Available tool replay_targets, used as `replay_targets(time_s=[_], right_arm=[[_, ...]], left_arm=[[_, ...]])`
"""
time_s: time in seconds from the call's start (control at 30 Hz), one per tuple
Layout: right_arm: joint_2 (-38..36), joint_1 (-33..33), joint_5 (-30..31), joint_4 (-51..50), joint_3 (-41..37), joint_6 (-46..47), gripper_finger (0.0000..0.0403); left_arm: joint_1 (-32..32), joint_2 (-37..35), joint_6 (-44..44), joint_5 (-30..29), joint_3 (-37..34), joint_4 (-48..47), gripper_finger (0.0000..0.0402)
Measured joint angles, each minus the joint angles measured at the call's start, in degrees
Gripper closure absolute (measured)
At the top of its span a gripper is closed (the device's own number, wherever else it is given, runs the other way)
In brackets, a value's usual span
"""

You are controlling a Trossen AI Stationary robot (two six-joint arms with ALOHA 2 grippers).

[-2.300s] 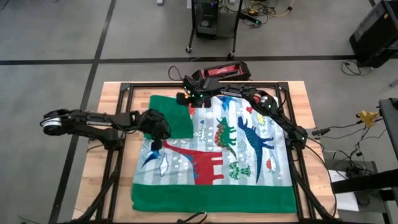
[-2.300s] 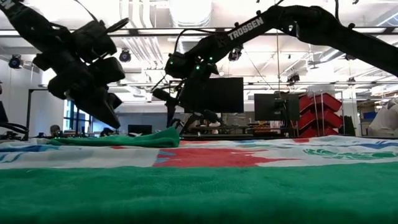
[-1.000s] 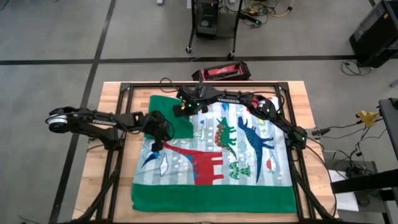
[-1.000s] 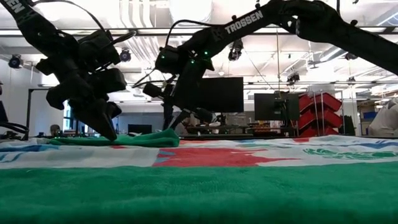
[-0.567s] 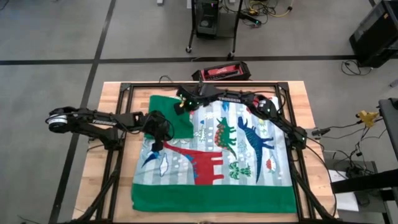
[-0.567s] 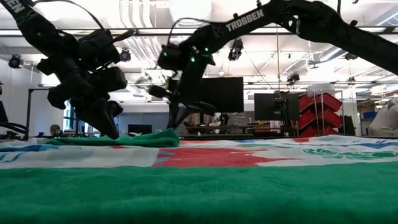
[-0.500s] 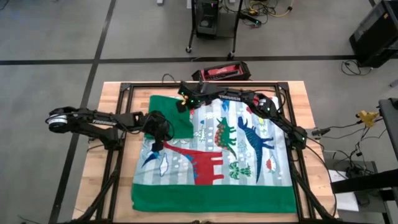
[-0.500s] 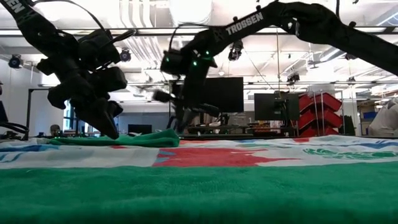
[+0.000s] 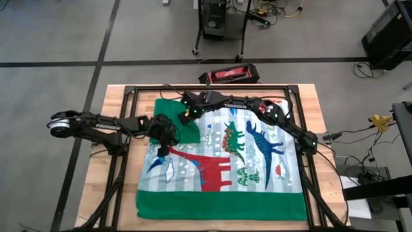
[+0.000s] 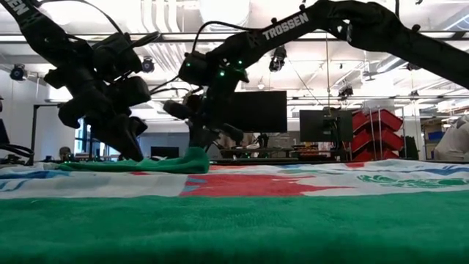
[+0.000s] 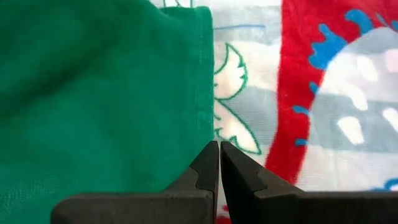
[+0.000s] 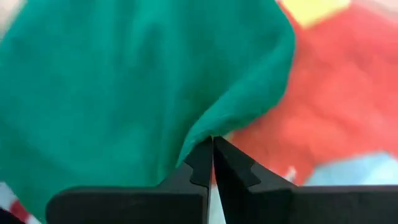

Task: Roll towel
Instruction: Fold the multi-color dinosaur print towel

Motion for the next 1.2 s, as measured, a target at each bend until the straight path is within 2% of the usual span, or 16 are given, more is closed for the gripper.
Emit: replay_targets(time_s=[0.3,0.43,0.6,0.67,0.77,0.97,1.07,1.2], right_arm=[[0.0,1.9,0.2,3.7,0.0,-14.7,0.0403],[0.0,5.4,7.1,3.6,0.0,-25.1,0.0403],[-0.1,10.0,20.4,3.8,0.0,-38.6,0.0403],[-0.1,11.2,21.8,3.8,0.0,-42.3,0.0403],[-0.1,11.9,21.6,3.9,0.0,-45.0,0.0403],[-0.1,12.0,23.5,4.8,-0.1,-46.6,0.0403],[-0.4,12.0,26.2,4.6,-0.1,-46.5,0.0403],[-2.4,11.3,25.6,2.9,-0.3,-42.0,0.0403]], left_arm=[[0.0,-1.8,0.1,-12.2,0.0,-1.2,0.0402],[0.0,-4.8,0.1,-13.2,0.0,-1.5,0.0402],[0.0,-8.1,-0.1,-13.3,0.0,-5.2,0.0402],[0.0,-8.4,-0.1,-13.8,0.0,-5.6,0.0402],[0.0,-8.2,-0.1,-17.1,0.0,-5.2,0.0402],[0.1,-8.4,-0.5,-28.7,0.0,-3.5,0.0402],[0.1,-8.6,-1.9,-29.7,-0.2,-0.9,0.0402],[0.3,-7.7,-5.4,-29.9,-0.7,3.9,0.0402]])
